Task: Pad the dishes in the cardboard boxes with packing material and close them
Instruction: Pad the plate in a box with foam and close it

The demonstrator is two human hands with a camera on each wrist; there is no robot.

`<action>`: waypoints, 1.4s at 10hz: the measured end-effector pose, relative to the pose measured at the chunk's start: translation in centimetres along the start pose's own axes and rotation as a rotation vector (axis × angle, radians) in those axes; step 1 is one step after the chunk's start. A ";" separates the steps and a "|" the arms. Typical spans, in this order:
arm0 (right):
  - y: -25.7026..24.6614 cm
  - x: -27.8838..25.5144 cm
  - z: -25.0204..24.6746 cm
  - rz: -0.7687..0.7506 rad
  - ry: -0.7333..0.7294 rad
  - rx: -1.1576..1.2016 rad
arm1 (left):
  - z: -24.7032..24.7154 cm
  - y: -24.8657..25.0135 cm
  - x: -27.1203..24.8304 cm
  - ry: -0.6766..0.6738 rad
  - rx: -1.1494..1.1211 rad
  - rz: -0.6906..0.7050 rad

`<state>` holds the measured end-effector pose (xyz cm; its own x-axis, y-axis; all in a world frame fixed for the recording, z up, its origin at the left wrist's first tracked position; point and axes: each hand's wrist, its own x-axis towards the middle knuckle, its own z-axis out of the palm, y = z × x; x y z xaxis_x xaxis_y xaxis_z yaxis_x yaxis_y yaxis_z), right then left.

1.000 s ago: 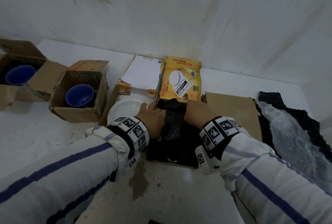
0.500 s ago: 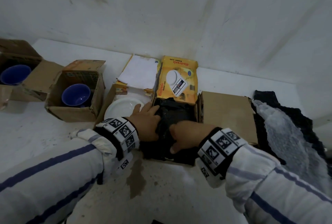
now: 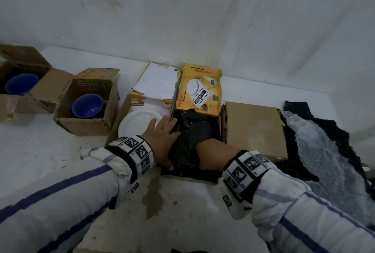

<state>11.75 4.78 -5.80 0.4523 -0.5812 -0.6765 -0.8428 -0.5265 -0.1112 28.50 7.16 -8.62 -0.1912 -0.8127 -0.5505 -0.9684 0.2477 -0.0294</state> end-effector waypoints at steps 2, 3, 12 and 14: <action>1.2 -0.3 0.3 0.049 -0.021 -0.090 | 0.0 -0.1 -0.6 0.017 -0.057 0.021; 0.6 0.0 0.8 0.065 -0.037 -0.075 | -0.5 0.2 -0.6 -0.032 -0.052 0.031; 6.6 7.1 -10.8 0.419 0.300 1.044 | -0.2 0.1 0.3 -0.118 -0.054 0.046; 6.8 8.7 -11.1 0.434 0.200 1.237 | 0.0 -0.1 0.4 -0.109 -0.094 0.060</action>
<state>13.21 -10.70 -4.36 0.0259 -0.6943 -0.7192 -0.5888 0.5708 -0.5723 28.50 6.82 -8.79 -0.2358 -0.7348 -0.6360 -0.9674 0.2396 0.0819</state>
